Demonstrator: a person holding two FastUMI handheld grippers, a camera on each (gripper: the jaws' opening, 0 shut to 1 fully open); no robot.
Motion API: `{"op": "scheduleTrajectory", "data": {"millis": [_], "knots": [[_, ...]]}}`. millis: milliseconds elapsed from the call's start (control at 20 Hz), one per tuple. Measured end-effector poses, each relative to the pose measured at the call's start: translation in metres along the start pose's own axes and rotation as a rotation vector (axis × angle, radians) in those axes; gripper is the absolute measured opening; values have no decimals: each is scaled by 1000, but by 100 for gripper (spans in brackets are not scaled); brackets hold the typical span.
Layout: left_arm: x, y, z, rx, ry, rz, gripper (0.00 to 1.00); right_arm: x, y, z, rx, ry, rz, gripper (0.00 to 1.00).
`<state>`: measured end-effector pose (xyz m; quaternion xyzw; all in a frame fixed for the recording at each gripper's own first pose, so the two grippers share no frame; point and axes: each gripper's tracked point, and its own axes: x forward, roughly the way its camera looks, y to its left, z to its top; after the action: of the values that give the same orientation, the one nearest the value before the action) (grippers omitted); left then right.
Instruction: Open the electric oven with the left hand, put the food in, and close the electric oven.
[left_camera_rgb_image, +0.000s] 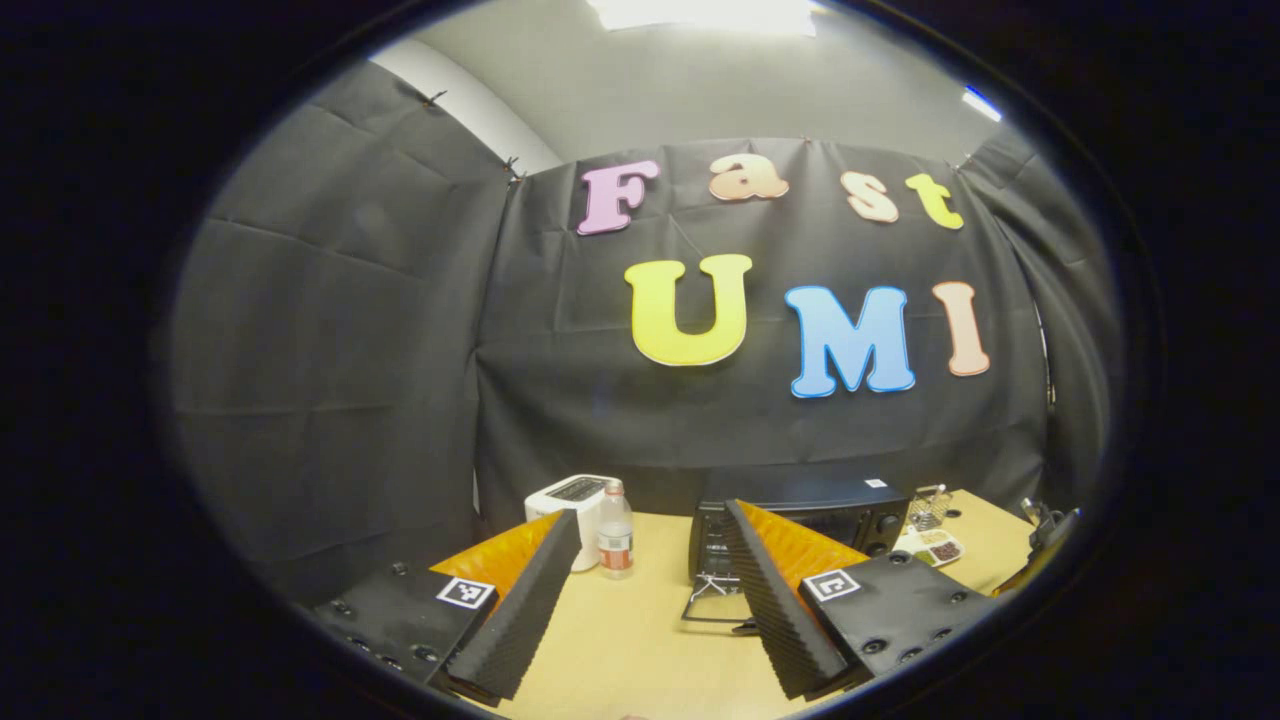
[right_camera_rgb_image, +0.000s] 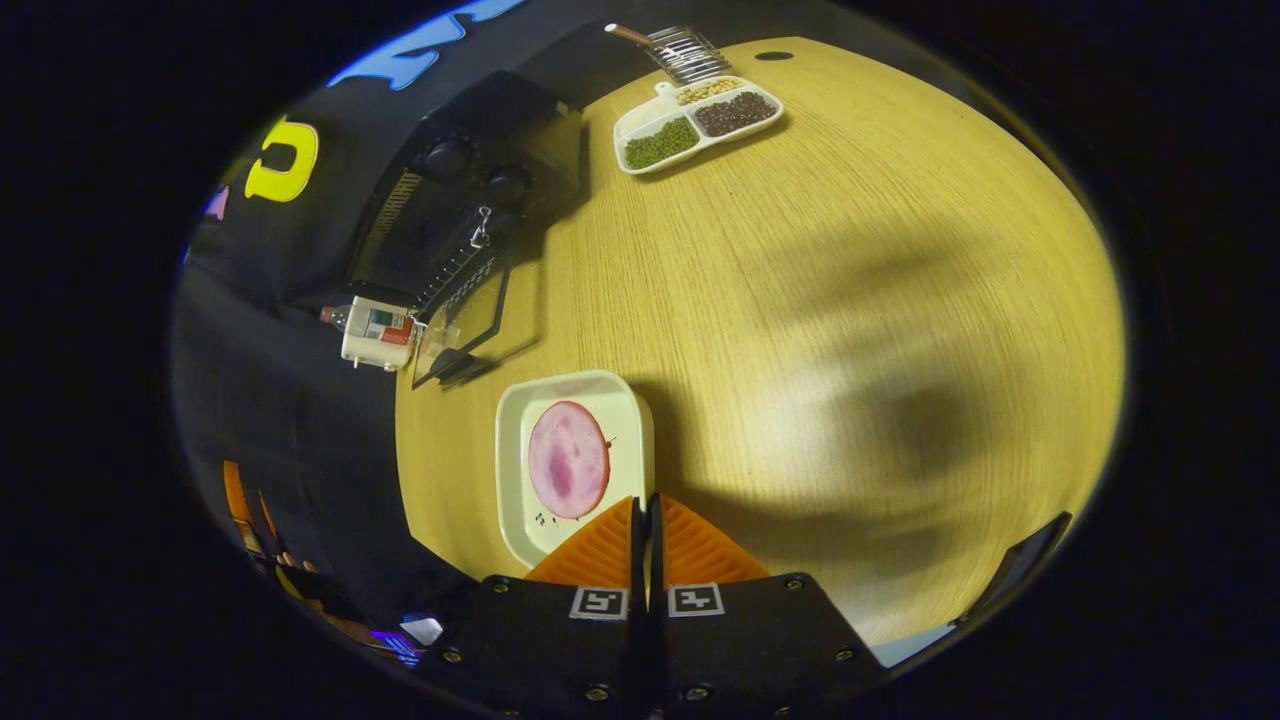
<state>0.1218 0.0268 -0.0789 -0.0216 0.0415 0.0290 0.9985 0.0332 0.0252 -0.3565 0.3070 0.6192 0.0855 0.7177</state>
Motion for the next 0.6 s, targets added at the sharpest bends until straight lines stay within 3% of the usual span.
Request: {"op": "scheduleTrajectory", "data": {"millis": [150,400,600], "knots": [[-1,-2,3,-3,-6,-7,97,-5,20,1,25,-20,46,1],[-2,-10,-1,8,-4,-19,100,-16,58,17,82,-87,99,1],[5,-23,-3,5,7,-71,100,-10,94,37,142,-154,121,0]]}}
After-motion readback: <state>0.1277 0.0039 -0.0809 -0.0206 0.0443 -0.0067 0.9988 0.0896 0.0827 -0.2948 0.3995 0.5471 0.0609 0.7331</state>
